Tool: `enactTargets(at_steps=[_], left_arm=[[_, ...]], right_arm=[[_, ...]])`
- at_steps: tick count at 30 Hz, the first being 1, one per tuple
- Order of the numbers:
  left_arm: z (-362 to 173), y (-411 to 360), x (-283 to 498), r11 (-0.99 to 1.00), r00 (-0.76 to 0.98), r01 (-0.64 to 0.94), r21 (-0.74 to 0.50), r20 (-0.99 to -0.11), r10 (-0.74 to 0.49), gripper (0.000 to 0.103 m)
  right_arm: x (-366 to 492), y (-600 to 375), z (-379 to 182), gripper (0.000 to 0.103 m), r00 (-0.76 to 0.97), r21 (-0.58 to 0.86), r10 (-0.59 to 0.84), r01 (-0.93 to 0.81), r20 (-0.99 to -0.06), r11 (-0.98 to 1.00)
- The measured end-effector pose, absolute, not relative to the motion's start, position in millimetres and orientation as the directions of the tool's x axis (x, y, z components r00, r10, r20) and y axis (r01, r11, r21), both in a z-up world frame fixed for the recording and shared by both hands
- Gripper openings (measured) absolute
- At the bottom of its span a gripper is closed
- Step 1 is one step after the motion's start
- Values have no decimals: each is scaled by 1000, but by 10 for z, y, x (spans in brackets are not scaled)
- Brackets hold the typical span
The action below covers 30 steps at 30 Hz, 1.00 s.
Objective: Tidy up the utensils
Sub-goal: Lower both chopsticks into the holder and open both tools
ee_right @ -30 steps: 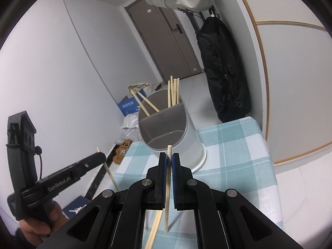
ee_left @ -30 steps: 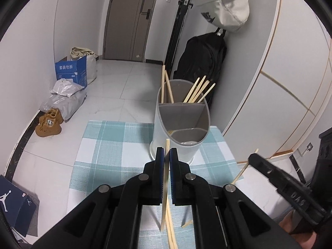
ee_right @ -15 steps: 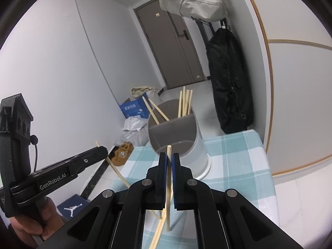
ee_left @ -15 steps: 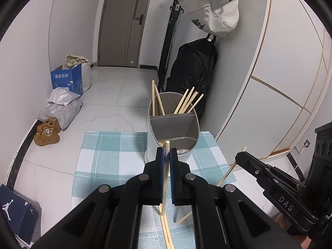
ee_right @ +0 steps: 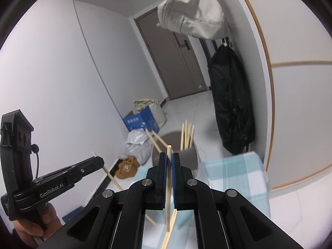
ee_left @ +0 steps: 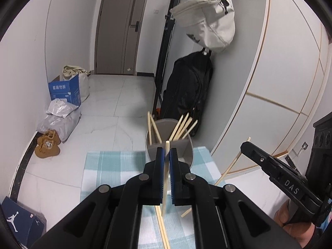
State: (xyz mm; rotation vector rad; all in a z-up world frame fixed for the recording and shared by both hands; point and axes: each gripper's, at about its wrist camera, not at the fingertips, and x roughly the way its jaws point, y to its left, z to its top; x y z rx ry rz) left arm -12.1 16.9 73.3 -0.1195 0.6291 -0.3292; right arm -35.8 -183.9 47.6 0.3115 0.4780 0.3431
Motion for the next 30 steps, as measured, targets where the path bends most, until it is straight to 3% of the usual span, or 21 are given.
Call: enactTargets(at_steps=[16, 30], left_arm=[[1441, 10, 408, 944, 823, 279, -176, -462, -329, 1], [1235, -7, 838, 951, 810, 281, -132, -499, -308, 1]], right_arm=[[321, -1898, 1233, 4, 859, 364, 392, -268, -330, 892], [922, -1762, 1256, 4, 875, 331, 360, -252, -323, 909]])
